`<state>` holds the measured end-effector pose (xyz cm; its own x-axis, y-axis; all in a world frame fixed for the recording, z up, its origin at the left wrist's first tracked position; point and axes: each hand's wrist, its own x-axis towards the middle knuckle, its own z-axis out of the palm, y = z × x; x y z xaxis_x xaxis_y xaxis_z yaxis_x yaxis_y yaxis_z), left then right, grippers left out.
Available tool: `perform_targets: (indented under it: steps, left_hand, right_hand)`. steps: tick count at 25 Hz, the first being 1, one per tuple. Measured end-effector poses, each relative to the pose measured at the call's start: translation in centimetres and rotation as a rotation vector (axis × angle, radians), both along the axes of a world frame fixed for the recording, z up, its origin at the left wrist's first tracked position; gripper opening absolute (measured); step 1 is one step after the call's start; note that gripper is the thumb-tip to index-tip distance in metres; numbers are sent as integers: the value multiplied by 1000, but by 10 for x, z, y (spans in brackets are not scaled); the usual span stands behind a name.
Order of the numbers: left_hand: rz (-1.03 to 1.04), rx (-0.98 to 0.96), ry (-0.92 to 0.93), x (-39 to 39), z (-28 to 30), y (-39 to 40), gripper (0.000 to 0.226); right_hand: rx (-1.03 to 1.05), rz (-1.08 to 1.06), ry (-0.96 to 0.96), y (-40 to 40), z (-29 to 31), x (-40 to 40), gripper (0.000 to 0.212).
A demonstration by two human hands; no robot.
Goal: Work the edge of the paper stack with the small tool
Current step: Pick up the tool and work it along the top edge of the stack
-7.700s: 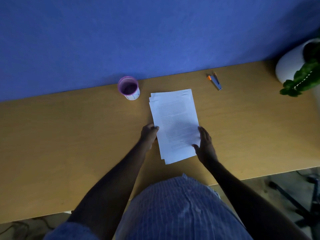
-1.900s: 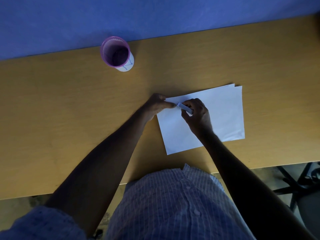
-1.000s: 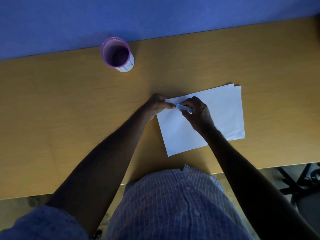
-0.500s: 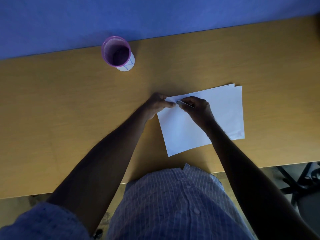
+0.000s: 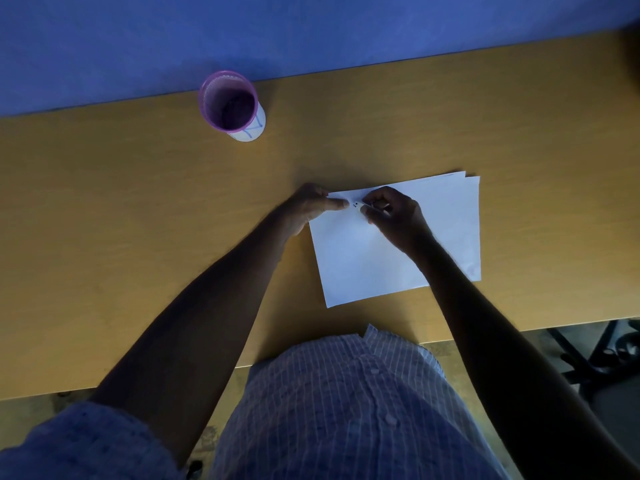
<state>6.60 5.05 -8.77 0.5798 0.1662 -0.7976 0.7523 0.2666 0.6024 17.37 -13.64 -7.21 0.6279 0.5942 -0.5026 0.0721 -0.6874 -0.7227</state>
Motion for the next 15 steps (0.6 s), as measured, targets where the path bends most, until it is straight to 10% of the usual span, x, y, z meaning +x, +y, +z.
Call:
perform_targets:
  steps: [15]
  left_hand:
    - [32, 76, 44, 3, -4, -5, 24]
  right_hand:
    - [127, 37, -394, -3, -12, -37, 17]
